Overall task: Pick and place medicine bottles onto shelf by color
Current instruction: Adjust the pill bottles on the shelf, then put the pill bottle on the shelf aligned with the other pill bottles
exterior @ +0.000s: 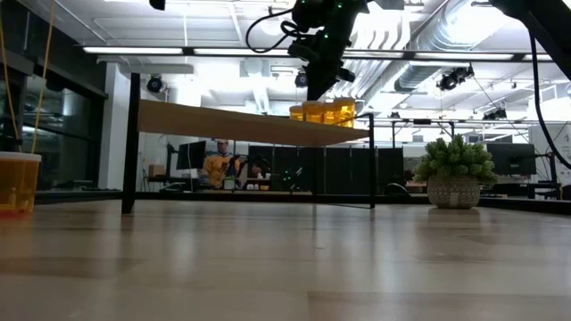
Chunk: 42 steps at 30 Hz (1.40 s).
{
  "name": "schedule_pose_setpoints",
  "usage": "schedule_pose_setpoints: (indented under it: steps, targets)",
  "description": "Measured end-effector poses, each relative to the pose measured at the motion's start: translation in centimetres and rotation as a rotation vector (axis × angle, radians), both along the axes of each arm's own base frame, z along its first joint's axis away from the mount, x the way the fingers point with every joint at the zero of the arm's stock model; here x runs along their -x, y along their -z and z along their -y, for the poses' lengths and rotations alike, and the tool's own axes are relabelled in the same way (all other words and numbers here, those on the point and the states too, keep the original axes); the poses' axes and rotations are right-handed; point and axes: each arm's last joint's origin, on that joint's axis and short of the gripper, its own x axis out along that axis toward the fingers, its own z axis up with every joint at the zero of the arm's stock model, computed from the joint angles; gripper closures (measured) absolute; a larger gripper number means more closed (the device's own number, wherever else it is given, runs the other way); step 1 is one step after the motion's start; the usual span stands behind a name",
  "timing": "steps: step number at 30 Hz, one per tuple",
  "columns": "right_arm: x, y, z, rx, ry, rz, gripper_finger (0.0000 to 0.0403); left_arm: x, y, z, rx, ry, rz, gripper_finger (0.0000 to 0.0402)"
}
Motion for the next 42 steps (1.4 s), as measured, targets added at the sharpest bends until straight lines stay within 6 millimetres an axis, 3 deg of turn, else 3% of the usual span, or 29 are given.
schedule_pose_setpoints:
  steps: [33,42]
  targets:
    - [-0.3,-0.1,-0.3,-0.008,-0.018,0.021,0.0403,0.0,0.0,0.0,0.014,0.002,0.012,0.0401]
    - [-0.1,-2.6,-0.4,0.024,-0.028,0.093,0.0403,0.0,0.0,0.0,0.006,0.001,0.007,0.0401]
